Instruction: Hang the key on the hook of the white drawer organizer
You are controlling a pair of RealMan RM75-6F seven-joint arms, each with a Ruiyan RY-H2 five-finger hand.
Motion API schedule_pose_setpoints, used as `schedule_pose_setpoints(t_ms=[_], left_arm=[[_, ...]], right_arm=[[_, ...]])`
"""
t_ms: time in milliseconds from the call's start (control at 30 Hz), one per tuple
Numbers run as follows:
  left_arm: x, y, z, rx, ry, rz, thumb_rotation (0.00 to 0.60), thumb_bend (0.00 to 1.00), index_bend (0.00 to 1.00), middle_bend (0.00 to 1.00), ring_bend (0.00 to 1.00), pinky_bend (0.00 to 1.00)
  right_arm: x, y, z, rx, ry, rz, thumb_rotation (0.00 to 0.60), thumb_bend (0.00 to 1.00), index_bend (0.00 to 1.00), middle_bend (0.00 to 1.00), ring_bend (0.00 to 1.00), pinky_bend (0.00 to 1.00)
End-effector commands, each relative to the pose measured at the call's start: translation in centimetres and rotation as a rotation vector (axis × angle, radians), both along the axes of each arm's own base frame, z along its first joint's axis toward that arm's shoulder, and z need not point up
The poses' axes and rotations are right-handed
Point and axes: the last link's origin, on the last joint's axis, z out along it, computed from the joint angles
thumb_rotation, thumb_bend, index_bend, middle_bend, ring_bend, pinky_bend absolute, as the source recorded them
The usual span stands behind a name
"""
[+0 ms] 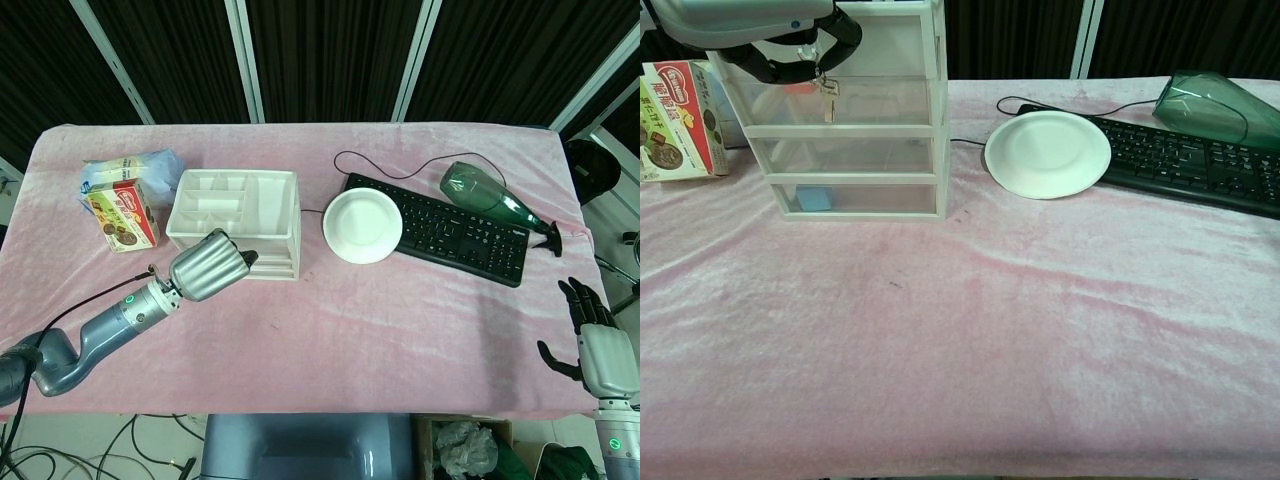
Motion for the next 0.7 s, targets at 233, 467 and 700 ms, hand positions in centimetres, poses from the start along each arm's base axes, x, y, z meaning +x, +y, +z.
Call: schedule_pose_setpoints(t_ms=[233, 467, 700], left_arm=[[-0.23, 0.07, -0.1, 0.002, 0.008, 0.011, 0.6, 0.42, 0.62, 1.0, 1.0, 1.0], [-0.7, 0.07, -0.07, 0.004, 0.014, 0.02, 0.6, 0.42, 0.62, 1.0, 1.0, 1.0], [-0.9, 0.07, 0.03, 0.005, 0.011, 0.024, 0.6, 0.42, 0.62, 1.0, 1.0, 1.0]], right_arm=[[-0.04, -0.03, 0.04, -0.001, -0.002, -0.002, 0.6, 0.27, 0.0, 0.0, 0.0, 0.15], [-0.04, -0.03, 0.02, 0.0, 0.0, -0.001, 0.6, 0.27, 0.0, 0.0, 0.0, 0.15], [-0.05, -0.02, 0.03, 0.0, 0.001, -0.001, 0.6, 0.27, 0.0, 0.0, 0.0, 0.15]])
